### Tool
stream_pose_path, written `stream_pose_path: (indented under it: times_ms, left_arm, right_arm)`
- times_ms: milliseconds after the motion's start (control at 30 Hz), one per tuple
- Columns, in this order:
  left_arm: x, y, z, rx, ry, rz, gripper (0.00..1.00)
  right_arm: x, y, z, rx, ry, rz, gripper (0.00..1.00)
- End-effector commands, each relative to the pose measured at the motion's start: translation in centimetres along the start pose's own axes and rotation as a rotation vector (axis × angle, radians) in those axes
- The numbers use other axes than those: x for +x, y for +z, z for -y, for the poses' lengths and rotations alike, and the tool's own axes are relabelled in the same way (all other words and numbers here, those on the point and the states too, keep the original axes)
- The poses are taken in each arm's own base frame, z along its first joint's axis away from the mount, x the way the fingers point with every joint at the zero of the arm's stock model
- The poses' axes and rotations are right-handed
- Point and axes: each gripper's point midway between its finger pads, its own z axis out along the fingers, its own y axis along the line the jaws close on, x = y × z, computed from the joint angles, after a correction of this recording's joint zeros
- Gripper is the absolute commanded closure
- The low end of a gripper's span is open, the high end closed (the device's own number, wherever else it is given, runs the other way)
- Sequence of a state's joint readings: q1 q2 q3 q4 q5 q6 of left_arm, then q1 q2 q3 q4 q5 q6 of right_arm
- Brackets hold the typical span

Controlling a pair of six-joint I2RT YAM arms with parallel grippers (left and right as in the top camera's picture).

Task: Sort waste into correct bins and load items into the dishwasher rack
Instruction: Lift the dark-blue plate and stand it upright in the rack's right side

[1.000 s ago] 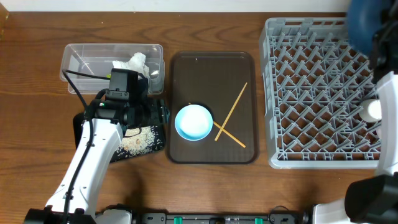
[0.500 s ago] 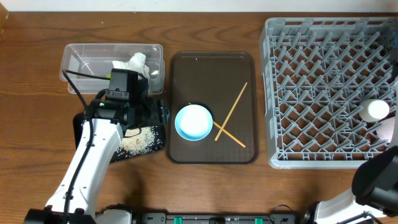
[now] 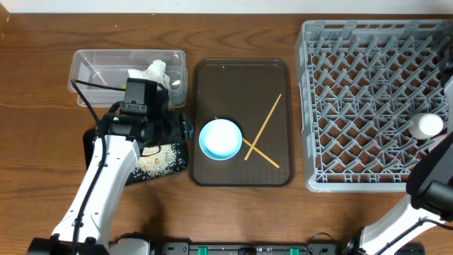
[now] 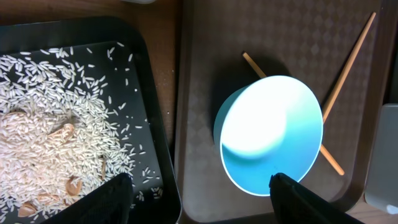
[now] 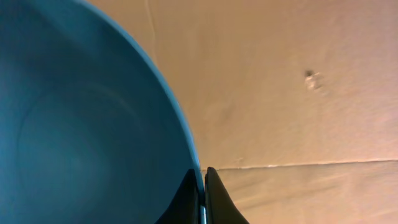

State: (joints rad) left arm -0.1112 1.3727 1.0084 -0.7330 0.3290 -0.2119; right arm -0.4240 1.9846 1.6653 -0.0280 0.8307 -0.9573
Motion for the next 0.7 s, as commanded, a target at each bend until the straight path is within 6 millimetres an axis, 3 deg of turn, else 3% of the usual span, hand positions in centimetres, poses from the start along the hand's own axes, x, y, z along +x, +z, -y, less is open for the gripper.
stream_pose_path:
  times_ms: [0, 367, 467, 567, 667]
  left_arm:
    - [-0.3, -0.2, -0.2, -0.012, 0.007, 0.01, 0.27]
    - [-0.3, -0.2, -0.2, -0.012, 0.007, 0.01, 0.27]
    - [-0.3, -0.2, -0.2, -0.012, 0.007, 0.01, 0.27]
    - [-0.3, -0.2, -0.2, -0.012, 0.007, 0.01, 0.27]
    - [-0.3, -0.2, -0.2, -0.012, 0.007, 0.01, 0.27]
  right_arm:
    - [0.4, -0.3, -0.6, 0.013, 0.063, -0.042, 0.99]
    - [-1.0, -3.1, -4.5, -0.079, 0.102, -0.034, 0.98]
    - [-0.9, -4.2, -6.2, -0.126, 0.126, -0.05, 0.86]
    - [-0.7, -5.0, -7.2, -0.154, 0.123, -0.063, 0.82]
    - [-0.8, -5.7, -7.4, -0.166, 0.15, -0.066, 0.66]
